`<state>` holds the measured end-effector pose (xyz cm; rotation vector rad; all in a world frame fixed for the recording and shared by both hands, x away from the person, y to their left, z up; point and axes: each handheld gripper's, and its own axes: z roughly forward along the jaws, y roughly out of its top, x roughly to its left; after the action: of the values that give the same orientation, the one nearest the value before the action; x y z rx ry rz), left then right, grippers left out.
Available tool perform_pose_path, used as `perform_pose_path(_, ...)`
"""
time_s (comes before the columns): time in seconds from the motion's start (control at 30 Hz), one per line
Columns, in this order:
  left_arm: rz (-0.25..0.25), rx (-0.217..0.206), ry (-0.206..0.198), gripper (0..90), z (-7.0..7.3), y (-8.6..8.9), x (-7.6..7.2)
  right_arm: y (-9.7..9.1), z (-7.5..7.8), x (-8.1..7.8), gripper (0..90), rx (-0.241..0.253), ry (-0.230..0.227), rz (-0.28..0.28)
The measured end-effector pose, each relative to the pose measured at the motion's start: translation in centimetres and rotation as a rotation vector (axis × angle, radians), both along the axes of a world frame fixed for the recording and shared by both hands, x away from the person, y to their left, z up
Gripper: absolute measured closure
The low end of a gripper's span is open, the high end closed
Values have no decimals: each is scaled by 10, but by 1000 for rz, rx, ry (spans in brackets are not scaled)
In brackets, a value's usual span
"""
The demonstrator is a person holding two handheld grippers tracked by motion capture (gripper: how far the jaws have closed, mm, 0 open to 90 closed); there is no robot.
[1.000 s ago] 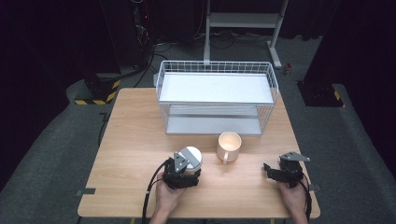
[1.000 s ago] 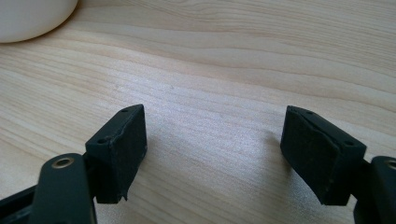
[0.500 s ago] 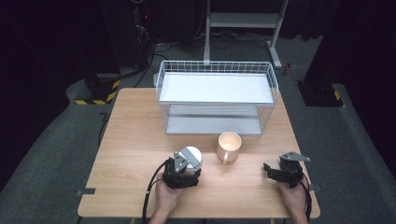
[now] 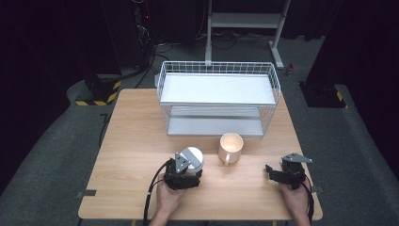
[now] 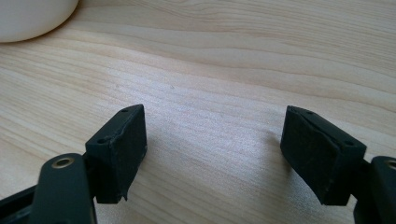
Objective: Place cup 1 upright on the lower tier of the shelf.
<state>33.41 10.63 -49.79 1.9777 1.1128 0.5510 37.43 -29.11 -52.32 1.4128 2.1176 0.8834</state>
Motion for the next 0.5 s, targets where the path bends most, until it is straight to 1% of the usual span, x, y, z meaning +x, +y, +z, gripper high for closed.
perform_pose_path(0.2,8,-1,8,192,1,2,3,0,0,0,229,1,0,0)
perform_pose_path(0.3,7,8,7,192,4,1,5,0,0,0,229,1,1,0)
perform_pose_path(0.47,3,5,0,192,9,0,11,0,0,0,229,2,2,1)
perform_pose_path(0.5,2,4,7,192,9,0,12,0,0,0,229,2,2,0)
